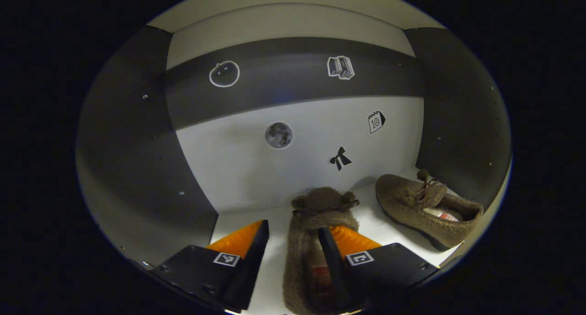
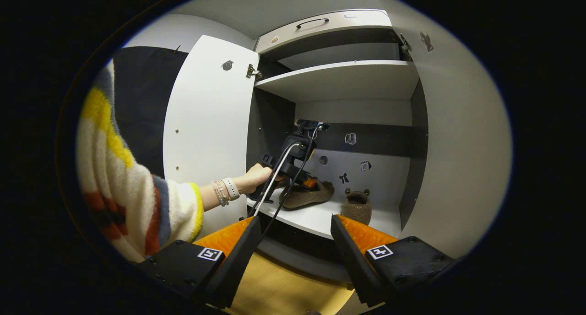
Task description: Grab one shoe with the right hand and put it into the shoe cabinet, grab the other shoe with the left hand and put it into the shoe cabinet; then close the right door with the right hand and the left door with the left hand.
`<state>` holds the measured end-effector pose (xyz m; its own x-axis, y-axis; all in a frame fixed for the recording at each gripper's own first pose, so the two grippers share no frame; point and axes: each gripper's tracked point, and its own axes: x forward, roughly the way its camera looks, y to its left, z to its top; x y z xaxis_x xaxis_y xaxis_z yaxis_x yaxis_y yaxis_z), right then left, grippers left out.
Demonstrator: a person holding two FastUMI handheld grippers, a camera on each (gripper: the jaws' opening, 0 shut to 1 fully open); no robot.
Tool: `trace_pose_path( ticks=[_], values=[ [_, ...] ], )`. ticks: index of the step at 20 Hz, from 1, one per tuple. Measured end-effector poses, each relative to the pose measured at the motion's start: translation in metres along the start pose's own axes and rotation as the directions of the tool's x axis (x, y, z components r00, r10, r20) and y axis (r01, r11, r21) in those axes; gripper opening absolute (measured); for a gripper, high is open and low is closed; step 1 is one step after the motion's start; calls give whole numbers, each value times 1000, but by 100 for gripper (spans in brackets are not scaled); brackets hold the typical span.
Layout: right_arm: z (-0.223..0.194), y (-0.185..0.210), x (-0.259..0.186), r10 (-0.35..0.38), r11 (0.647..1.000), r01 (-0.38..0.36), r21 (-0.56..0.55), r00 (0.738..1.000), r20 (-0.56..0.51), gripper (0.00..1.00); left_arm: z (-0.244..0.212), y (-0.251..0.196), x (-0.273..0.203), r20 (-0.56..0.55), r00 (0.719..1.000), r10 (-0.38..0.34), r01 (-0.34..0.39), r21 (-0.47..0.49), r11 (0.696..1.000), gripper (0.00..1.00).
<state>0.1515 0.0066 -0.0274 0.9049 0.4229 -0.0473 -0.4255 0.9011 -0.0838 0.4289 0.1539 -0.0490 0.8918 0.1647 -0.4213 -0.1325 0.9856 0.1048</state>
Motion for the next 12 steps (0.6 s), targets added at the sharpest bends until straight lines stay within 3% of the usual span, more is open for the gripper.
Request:
trace_pose_path(
  ticks=[3, 12],
  values=[
    [3, 3, 0, -1, 1000, 1, 3, 1000, 7, 98, 0, 6, -14, 21, 1000, 7, -7, -9, 1000, 94],
    [15, 25, -23, -57, 998, 57, 10, 998, 24, 98, 40, -10, -133, 246, 968, -57, 63, -20, 998, 96]
  ],
)
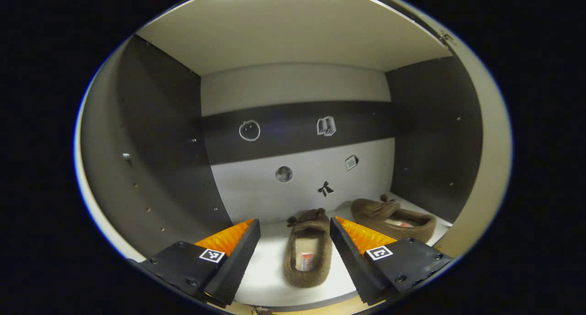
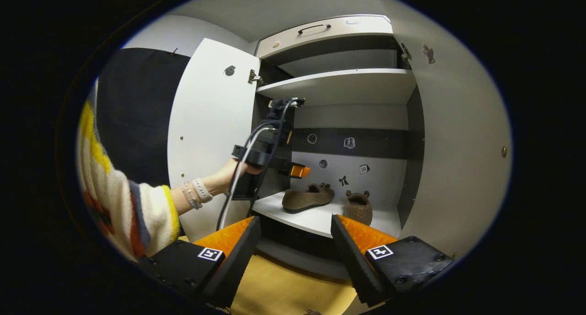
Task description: Grab one shoe with the right hand and put it into the shoe cabinet, grab the other shoe with the left hand and put it into the shoe cabinet; then close the right door with the right hand and the left door with the left hand.
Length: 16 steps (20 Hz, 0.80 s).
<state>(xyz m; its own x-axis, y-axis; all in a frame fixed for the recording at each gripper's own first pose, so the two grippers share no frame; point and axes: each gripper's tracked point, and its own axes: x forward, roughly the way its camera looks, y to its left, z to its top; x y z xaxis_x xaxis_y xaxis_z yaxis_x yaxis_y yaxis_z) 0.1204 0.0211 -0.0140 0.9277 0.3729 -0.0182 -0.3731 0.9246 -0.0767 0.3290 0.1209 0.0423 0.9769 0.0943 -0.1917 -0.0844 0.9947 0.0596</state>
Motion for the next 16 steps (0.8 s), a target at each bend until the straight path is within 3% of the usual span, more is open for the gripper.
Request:
trace_pose_path(
  ticks=[4, 5, 10, 16],
  values=[
    [6, 3, -26, -80, 996, 80, -31, 997, 9, 98, 10, -26, -84, 62, 996, -67, 68, -17, 998, 100],
    [8, 5, -32, -96, 995, 96, -31, 995, 9, 98, 11, -31, -105, 75, 994, -79, 81, -20, 997, 96],
    [33, 15, -68, -147, 989, 148, -4, 987, 72, 98, 3, -48, -211, 122, 983, -136, 140, -25, 990, 100],
    [42, -15, -118, -315, 948, 318, -22, 946, 82, 98, -20, -71, -312, 147, 959, -241, 257, -98, 962, 96]
  ],
)
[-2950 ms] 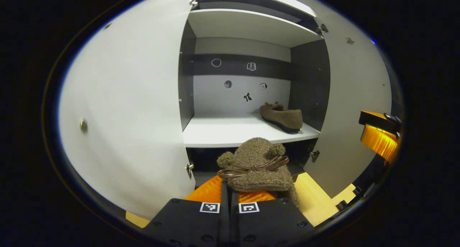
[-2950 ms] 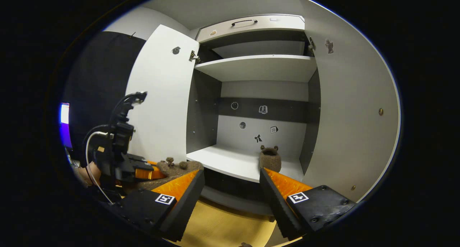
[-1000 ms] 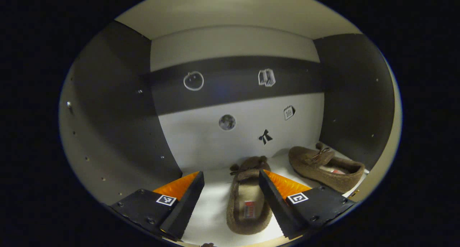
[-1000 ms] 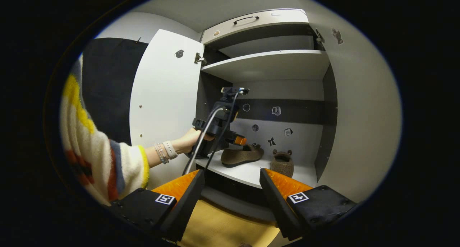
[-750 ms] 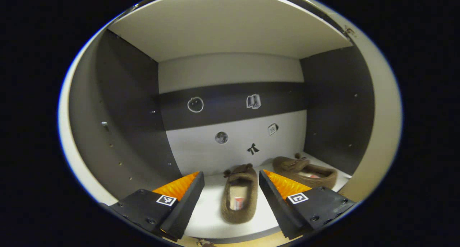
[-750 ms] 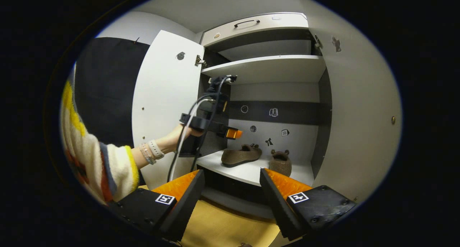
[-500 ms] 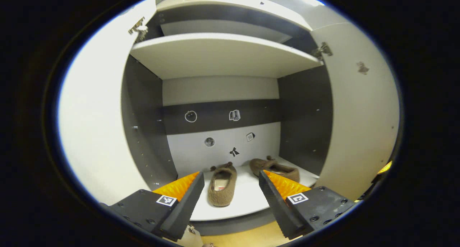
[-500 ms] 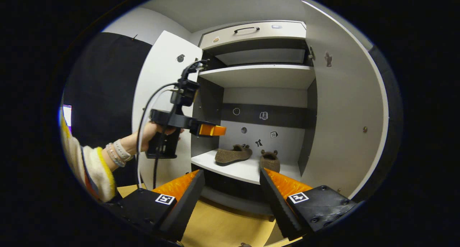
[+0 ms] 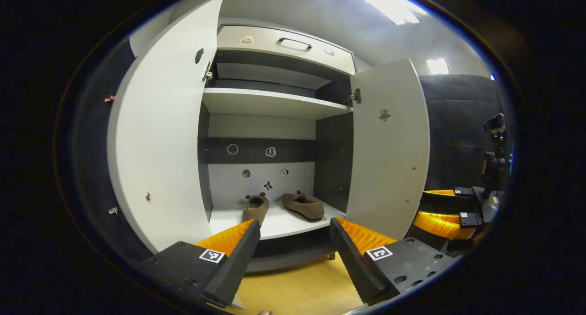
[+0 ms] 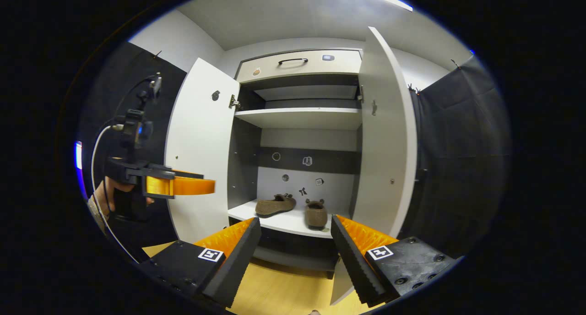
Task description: Grab one shoe with the right hand and put it into the shoe cabinet, grab the other shoe with the left hand and put it into the shoe cabinet; then close the right door with the right hand and the left door with the left hand.
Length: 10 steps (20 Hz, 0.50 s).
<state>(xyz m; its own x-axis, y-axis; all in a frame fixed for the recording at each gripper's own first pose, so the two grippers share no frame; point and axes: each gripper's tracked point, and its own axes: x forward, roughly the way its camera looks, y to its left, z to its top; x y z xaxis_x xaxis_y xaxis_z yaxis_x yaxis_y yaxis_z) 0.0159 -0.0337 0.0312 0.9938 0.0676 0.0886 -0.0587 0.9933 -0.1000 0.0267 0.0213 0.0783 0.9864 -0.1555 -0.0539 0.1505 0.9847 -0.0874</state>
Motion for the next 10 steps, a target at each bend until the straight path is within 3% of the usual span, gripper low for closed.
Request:
trace_pose_path(
  ticks=[5, 7, 10],
  values=[
    [1, -72, -24, -186, 981, 185, -53, 983, -5, 94, -3, -1, -49, -10, 1000, -19, 19, -11, 1000, 96],
    [0, -104, -30, -256, 965, 255, -63, 967, -3, 98, 0, 2, -63, 0, 1000, -25, 25, -23, 999, 96],
    [-4, -148, -30, -324, 944, 323, -61, 946, -7, 98, 5, 12, -75, 7, 1000, -5, 5, -9, 1000, 98]
  ],
)
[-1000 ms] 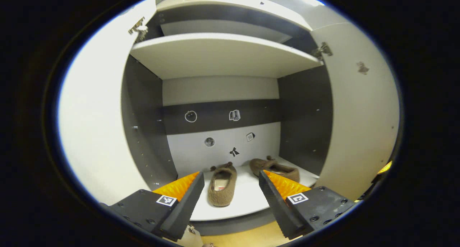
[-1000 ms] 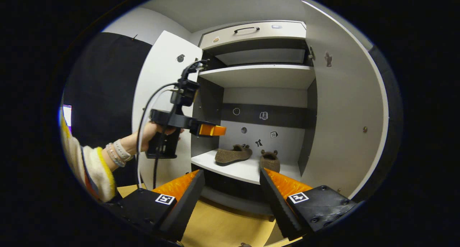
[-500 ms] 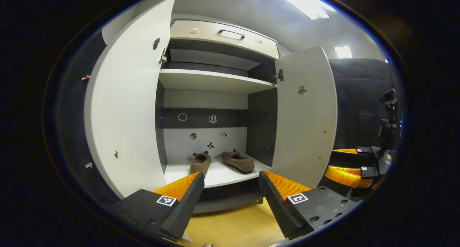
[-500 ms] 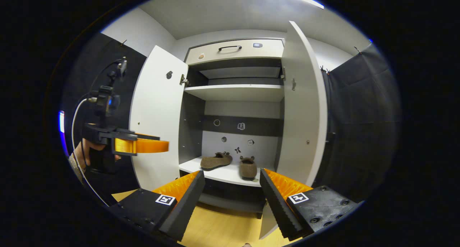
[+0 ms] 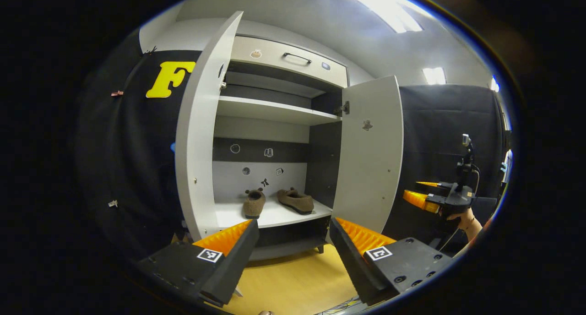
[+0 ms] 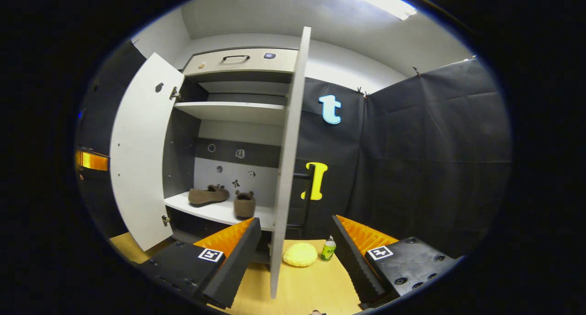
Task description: Grab one shoe with the right hand and put it into the shoe cabinet, grab the other shoe with the left hand and put it into the shoe cabinet; then close the right door with the right hand and the left door with the left hand.
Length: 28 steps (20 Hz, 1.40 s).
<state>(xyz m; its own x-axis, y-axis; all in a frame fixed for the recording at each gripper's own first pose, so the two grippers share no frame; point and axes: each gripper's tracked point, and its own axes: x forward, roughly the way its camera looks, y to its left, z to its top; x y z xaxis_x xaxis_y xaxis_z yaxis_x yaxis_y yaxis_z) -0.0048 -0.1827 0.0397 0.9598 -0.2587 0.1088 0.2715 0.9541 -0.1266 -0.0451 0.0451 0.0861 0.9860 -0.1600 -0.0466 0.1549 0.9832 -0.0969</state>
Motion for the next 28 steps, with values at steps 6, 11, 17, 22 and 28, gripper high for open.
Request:
trace_pose_path(
  ticks=[6, 11, 17, 22, 28],
  values=[
    [-11, -40, 44, -33, 999, 33, 0, 999, -14, 98, 2, 22, -4, 2, 995, 96, -96, 14, 995, 98],
    [-11, -20, 57, 54, 998, -54, 24, 998, -8, 98, 3, 38, -1, 3, 988, 153, -153, 2, 988, 98],
    [-13, -7, 55, 93, 994, -93, 52, 996, -13, 95, 6, 48, -12, 18, 979, 201, -201, -12, 980, 98],
    [-11, 62, 60, 231, 970, -229, 77, 973, -16, 95, 0, 63, -30, -5, 968, 251, -251, -18, 968, 97],
    [-8, 96, 67, 295, 955, -294, 47, 956, -13, 91, -4, 78, -55, -20, 949, 315, -315, -21, 949, 96]
  ],
)
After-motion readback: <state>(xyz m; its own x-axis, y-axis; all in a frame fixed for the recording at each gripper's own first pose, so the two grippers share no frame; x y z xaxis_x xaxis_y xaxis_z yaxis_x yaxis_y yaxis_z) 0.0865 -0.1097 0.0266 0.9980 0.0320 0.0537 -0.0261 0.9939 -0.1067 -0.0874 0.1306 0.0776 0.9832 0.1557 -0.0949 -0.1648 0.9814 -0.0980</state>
